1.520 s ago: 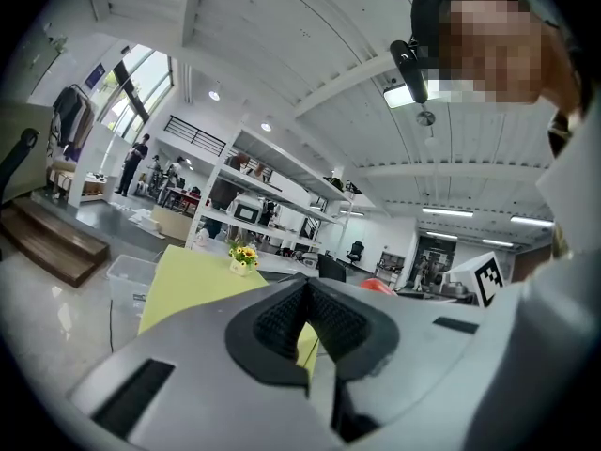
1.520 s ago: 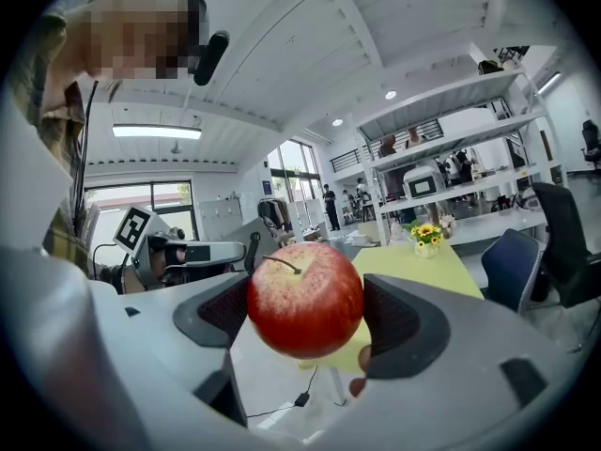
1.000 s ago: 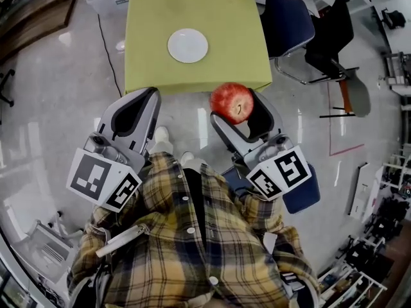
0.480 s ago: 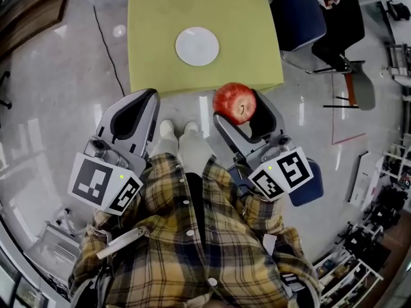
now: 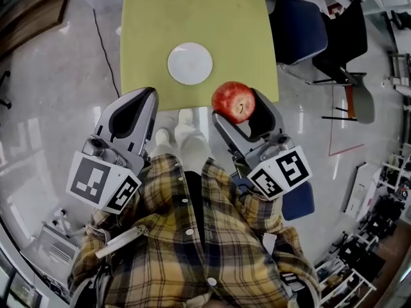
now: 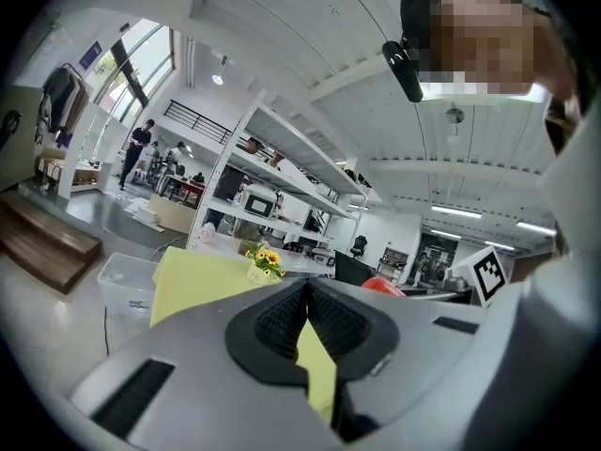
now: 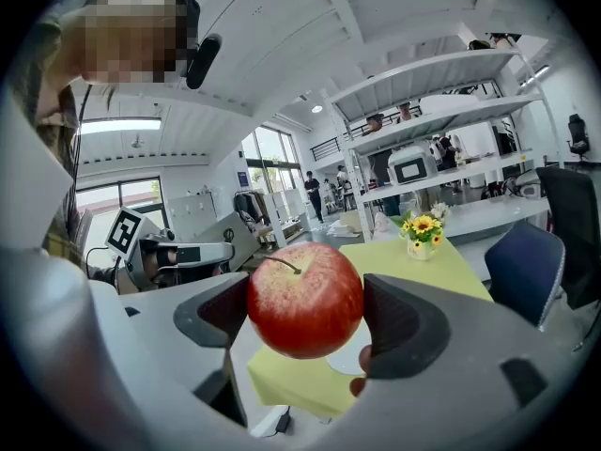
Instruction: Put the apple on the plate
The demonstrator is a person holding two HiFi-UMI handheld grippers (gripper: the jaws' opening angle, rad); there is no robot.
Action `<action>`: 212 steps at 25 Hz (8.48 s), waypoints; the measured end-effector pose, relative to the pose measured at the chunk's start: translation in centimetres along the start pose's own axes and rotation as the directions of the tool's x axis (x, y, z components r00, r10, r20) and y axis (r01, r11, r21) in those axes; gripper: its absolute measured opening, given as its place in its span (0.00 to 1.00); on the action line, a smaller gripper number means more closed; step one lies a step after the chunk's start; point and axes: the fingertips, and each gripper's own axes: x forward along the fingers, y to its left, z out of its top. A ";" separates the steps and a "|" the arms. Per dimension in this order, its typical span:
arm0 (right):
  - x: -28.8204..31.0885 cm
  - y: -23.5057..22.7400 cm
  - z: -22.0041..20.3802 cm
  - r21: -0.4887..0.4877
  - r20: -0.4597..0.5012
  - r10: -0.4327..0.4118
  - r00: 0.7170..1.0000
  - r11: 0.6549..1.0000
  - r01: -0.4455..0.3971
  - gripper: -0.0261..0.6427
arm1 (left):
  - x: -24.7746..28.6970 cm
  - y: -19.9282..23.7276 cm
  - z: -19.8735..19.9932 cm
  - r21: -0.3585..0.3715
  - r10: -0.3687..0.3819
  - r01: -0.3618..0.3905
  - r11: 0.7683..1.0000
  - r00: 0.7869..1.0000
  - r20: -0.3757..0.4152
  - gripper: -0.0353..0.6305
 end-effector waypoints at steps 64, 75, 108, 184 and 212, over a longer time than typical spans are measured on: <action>15.7 -8.0 -1.1 -0.059 -0.247 0.149 0.957 0.984 -0.168 0.60 | 11.7 9.2 0.6 -0.065 0.125 -0.129 0.990 0.990 -0.064 0.06; 17.8 -8.1 -6.3 -0.093 -0.341 0.114 0.933 0.984 -0.154 0.60 | 10.7 11.7 -1.4 -0.094 0.161 -0.169 0.981 0.983 -0.088 0.06; 21.7 -9.9 -18.1 -0.070 -0.444 0.017 0.896 0.996 -0.053 0.60 | 10.7 13.5 -5.1 -0.091 0.063 -0.083 0.992 0.978 -0.200 0.06; 16.5 -4.9 -1.6 -0.070 -0.061 0.028 0.998 0.997 -0.033 0.43 | 10.2 10.5 2.0 0.012 -0.009 0.009 1.000 0.998 -0.059 0.06; 13.5 -0.7 4.2 -0.068 0.076 0.064 0.995 0.996 -0.059 0.03 | 4.0 13.3 6.5 0.015 0.057 -0.058 0.998 0.996 0.062 0.06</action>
